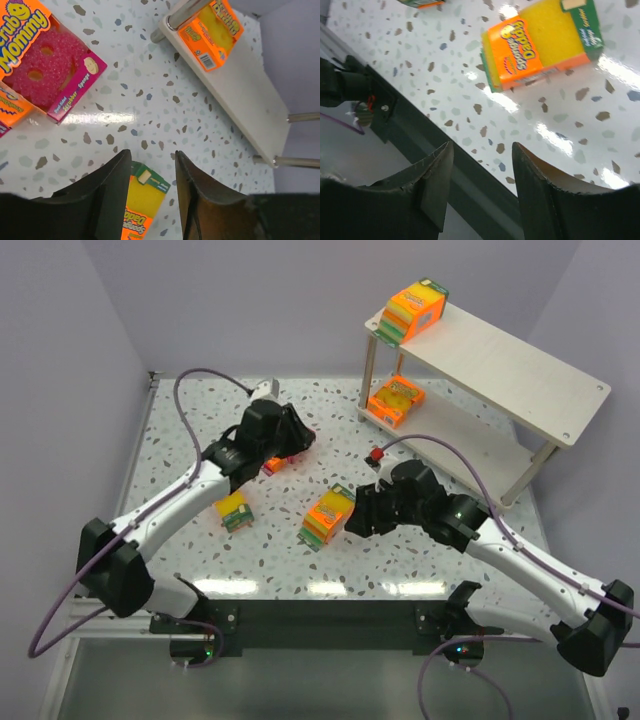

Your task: Place and organize the cleaning sponges onto the shelf

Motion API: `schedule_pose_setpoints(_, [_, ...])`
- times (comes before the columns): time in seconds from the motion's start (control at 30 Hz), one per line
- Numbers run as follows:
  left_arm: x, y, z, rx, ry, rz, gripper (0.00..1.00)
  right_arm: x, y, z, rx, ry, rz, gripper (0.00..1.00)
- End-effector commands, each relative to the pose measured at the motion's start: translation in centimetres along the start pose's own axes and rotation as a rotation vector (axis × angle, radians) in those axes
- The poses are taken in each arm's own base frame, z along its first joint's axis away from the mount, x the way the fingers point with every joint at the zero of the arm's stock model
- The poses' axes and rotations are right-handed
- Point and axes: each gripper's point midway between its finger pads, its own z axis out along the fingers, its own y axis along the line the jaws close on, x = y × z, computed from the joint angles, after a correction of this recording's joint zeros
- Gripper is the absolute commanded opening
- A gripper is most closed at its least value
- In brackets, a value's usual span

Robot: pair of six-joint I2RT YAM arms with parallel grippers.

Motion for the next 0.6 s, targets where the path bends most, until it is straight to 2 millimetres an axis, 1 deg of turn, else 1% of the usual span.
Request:
schedule_pose_setpoints(0.0, [8.1,4.9,-2.1,-0.204,0.165,-0.143,0.47,-0.1,-2.3,-1.5,0.152,-0.007,0.025,0.55])
schedule_pose_setpoints(0.03, [10.1,3.8,-2.8,-0.183,0.183,-0.199,0.48,-0.3,-2.5,-1.7,0.166,-0.019,0.025,0.59])
schedule_pose_setpoints(0.07, [11.4,4.6,-3.6,-0.195,0.176,-0.229,0.49,-0.3,-2.7,-1.8,0.180,-0.018,0.025,0.61])
schedule_pose_setpoints(0.1, [12.2,4.6,-4.1,-0.205,0.175,-0.264,0.50,-0.9,-2.9,-2.1,0.198,-0.038,0.025,0.62])
schedule_pose_setpoints(0.13, [13.3,4.3,-4.6,-0.212,0.177,-0.333,0.50,-1.0,-3.0,-2.2,0.207,-0.036,0.028,0.64])
schedule_pose_setpoints(0.17, [13.8,5.0,-5.2,-0.224,0.157,-0.358,0.50,-1.0,-3.1,-2.3,0.214,-0.035,0.030,0.64])
schedule_pose_setpoints(0.2, [14.0,4.9,-5.4,-0.220,0.145,-0.386,0.51,-1.2,-3.0,-2.4,0.213,-0.039,0.034,0.64])
schedule_pose_setpoints(0.23, [14.5,4.2,-5.8,-0.199,0.142,-0.422,0.52,-1.2,-3.0,-2.4,0.216,-0.039,0.037,0.64])
schedule_pose_setpoints(0.33, [14.9,4.3,-6.4,-0.195,0.114,-0.458,0.54,-1.1,-3.0,-2.5,0.214,-0.037,0.046,0.65])
schedule_pose_setpoints(0.43, [15.4,4.8,-6.2,-0.218,0.106,-0.504,0.54,-0.9,-3.3,-2.6,0.225,-0.034,0.056,0.65])
schedule_pose_setpoints(0.5, [16.3,5.1,-5.8,-0.223,0.123,-0.522,0.54,-0.8,-3.3,-2.9,0.228,-0.036,0.060,0.65])
schedule_pose_setpoints(0.57, [17.5,5.5,-5.3,-0.241,0.148,-0.528,0.54,-0.7,-3.4,-3.1,0.232,-0.035,0.064,0.65])
